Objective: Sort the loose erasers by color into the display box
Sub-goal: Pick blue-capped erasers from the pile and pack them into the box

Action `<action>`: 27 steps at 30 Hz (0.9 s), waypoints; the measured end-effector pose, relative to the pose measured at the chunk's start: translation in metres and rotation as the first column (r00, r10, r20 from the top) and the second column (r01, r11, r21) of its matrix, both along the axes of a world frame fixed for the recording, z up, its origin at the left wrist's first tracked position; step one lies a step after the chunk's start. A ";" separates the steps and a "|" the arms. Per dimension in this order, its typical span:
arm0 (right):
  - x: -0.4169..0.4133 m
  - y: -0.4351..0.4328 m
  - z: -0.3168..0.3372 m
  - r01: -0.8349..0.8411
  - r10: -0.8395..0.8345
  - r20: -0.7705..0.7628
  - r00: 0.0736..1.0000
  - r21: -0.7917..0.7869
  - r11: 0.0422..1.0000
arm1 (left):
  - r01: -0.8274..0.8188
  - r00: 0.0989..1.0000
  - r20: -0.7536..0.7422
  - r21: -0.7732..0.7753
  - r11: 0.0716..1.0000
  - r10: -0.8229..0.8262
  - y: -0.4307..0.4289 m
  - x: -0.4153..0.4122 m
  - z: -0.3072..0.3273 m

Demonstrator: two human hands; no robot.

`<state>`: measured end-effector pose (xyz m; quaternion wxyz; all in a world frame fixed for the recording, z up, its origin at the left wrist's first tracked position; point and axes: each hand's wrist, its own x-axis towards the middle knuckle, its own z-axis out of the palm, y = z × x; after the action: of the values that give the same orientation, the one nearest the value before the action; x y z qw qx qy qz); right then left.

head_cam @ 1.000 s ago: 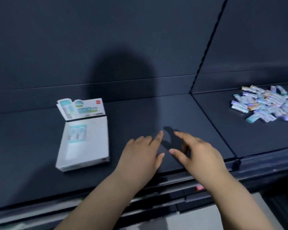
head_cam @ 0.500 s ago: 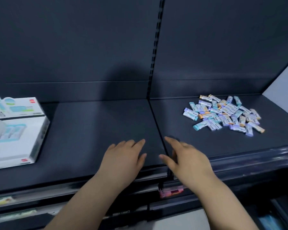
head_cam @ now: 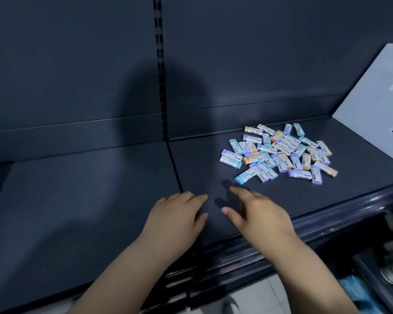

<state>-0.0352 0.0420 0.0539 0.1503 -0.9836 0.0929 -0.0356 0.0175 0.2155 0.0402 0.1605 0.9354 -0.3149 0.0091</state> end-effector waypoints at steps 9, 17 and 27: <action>0.035 -0.119 -0.001 -0.095 0.094 -0.027 0.995 -0.039 0.995 | -0.118 0.991 -0.057 0.020 0.993 0.119 -0.106 0.023 0.001; 0.058 -0.189 -0.005 -0.213 0.211 -0.049 0.976 -0.041 0.976 | -0.306 0.944 -0.076 0.156 0.939 0.320 -0.167 0.042 -0.006; 0.081 -0.190 -0.013 -0.359 0.352 -0.112 0.929 -0.056 0.932 | -0.316 0.919 -0.218 0.093 0.944 0.329 -0.173 0.050 -0.008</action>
<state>0.0454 -0.1476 0.0411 0.1123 -0.9897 -0.0808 0.0381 0.0678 0.0423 0.0319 0.1662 0.9732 -0.1361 -0.0820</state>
